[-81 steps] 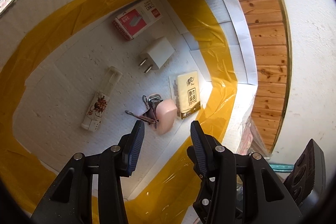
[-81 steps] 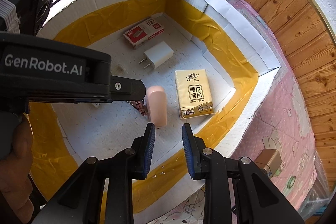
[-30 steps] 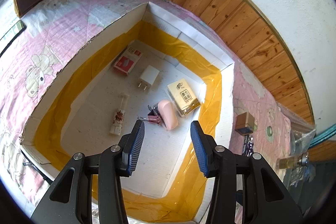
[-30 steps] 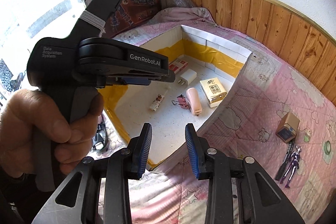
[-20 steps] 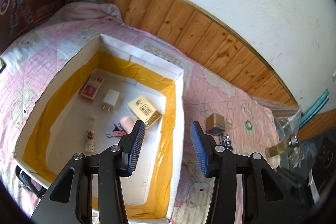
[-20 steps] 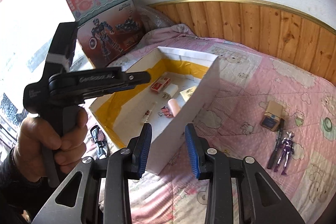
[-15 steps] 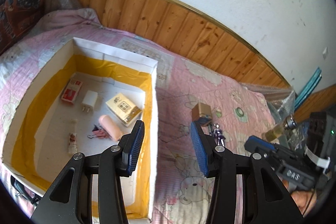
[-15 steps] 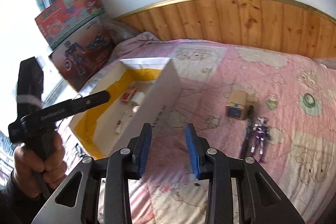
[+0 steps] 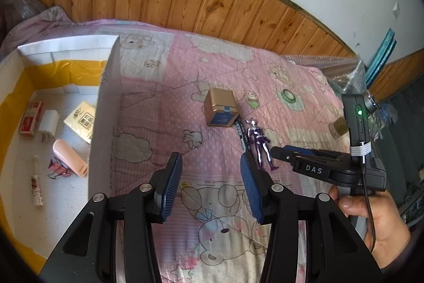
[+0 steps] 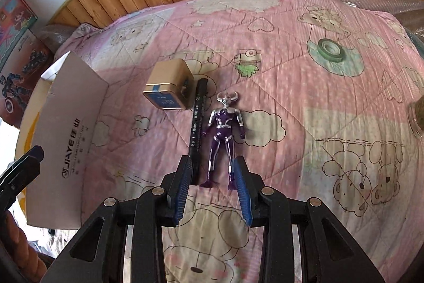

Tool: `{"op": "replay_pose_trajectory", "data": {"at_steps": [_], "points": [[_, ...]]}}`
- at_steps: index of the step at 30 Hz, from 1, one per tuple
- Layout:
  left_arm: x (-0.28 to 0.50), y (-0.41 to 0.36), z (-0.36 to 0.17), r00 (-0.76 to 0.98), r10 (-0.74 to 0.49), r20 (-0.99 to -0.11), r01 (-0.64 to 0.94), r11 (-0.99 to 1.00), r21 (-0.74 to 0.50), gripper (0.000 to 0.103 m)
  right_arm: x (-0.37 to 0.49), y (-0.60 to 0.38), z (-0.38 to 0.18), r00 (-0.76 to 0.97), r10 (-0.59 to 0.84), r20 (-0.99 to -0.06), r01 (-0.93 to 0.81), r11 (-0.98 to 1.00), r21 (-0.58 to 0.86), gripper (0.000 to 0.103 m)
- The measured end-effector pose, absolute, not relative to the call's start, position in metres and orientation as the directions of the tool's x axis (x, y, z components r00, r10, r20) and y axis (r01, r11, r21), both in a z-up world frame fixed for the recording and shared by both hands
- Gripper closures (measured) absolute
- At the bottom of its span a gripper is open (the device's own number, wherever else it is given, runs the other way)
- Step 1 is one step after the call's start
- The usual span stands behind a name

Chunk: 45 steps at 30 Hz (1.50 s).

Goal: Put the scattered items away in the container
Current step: 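Grasp the black marker with the left tool while the right tool grasps the purple figurine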

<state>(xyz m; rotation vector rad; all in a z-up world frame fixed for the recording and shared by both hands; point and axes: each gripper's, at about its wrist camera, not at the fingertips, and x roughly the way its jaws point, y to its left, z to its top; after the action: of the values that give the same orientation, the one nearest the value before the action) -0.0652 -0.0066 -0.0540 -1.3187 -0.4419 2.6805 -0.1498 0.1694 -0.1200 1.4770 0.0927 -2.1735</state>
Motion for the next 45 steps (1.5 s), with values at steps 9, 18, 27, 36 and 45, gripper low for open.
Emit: {"op": "replay_pose_trajectory", "data": {"at_steps": [9,18,27,36,45], "points": [[-0.088,0.01,-0.087,-0.55,0.252,-0.796,0.0,-0.953,-0.302,0.055,-0.163,0.152,-0.161,-0.279,-0.314,-0.907,0.493,-0.858,0.146,0.068],[-0.089,0.02,-0.101,-0.525,0.258,-0.811,-0.017,-0.956,-0.293,0.055,-0.155,0.142,-0.156,-0.287,-0.234,-0.929,0.561,-0.827,0.035,0.075],[-0.132,0.072,-0.137,-0.462,0.261,-0.847,0.031,-0.95,-0.31,0.055,-0.144,0.194,-0.127,-0.249,-0.26,-0.933,0.497,-0.861,0.107,0.074],[-0.162,0.1,-0.157,-0.519,0.099,-0.849,0.037,-0.99,-0.138,0.074,-0.16,0.187,-0.123,-0.253,-0.256,-0.933,0.526,-0.846,0.09,0.075],[-0.131,0.059,-0.154,-0.484,0.188,-0.855,0.072,-0.965,-0.253,0.09,-0.168,0.188,-0.159,-0.224,-0.206,-0.953,0.563,-0.825,0.046,0.067]]}}
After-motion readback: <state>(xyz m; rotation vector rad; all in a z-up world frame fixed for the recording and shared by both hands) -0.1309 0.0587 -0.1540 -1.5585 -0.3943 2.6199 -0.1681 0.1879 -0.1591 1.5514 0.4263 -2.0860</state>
